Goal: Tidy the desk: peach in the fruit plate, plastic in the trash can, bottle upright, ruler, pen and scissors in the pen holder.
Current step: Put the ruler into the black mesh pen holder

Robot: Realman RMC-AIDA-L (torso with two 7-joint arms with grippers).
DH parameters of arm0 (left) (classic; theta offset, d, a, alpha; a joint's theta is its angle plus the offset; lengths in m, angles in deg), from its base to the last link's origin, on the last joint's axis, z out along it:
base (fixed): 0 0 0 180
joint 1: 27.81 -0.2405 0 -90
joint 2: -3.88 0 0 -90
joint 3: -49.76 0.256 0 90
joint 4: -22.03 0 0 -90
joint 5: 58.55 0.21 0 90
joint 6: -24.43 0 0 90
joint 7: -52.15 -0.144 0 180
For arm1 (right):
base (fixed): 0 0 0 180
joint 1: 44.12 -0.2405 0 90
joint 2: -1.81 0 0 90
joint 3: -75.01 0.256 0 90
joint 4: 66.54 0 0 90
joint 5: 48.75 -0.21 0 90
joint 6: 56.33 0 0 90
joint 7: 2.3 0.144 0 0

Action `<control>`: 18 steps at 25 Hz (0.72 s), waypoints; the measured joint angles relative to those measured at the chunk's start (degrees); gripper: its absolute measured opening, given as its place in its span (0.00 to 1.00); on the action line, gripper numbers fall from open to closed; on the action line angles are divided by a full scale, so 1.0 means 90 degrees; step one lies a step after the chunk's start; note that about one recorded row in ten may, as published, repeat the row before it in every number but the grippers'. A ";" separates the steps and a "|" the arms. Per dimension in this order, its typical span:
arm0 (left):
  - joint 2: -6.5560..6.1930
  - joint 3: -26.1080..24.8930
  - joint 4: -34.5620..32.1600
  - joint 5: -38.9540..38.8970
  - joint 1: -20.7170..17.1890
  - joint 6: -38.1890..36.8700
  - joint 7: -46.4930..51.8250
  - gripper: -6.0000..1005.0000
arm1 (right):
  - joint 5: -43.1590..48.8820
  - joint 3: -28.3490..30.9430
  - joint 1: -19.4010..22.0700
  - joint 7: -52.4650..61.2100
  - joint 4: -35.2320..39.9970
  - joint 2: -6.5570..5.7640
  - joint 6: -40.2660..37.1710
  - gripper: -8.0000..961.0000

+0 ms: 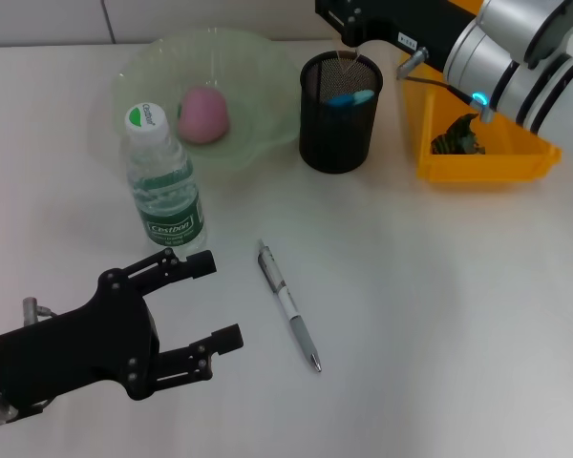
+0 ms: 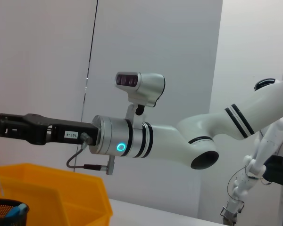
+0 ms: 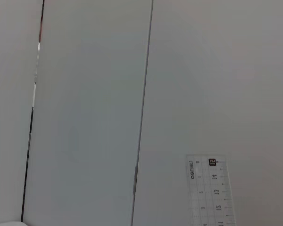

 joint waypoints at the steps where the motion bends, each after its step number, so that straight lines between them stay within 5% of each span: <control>1: 0.0000 0.0000 0.0002 0.0001 -0.0002 0.0000 0.0000 0.80 | 0.0000 0.0000 0.0000 0.0000 0.0000 0.0000 0.0000 0.40; 18: 0.0010 0.0029 0.0019 -0.0019 0.0056 0.0003 -0.0014 0.80 | -0.0009 -0.0418 -0.0016 -0.0136 -0.0202 0.0001 0.0205 0.41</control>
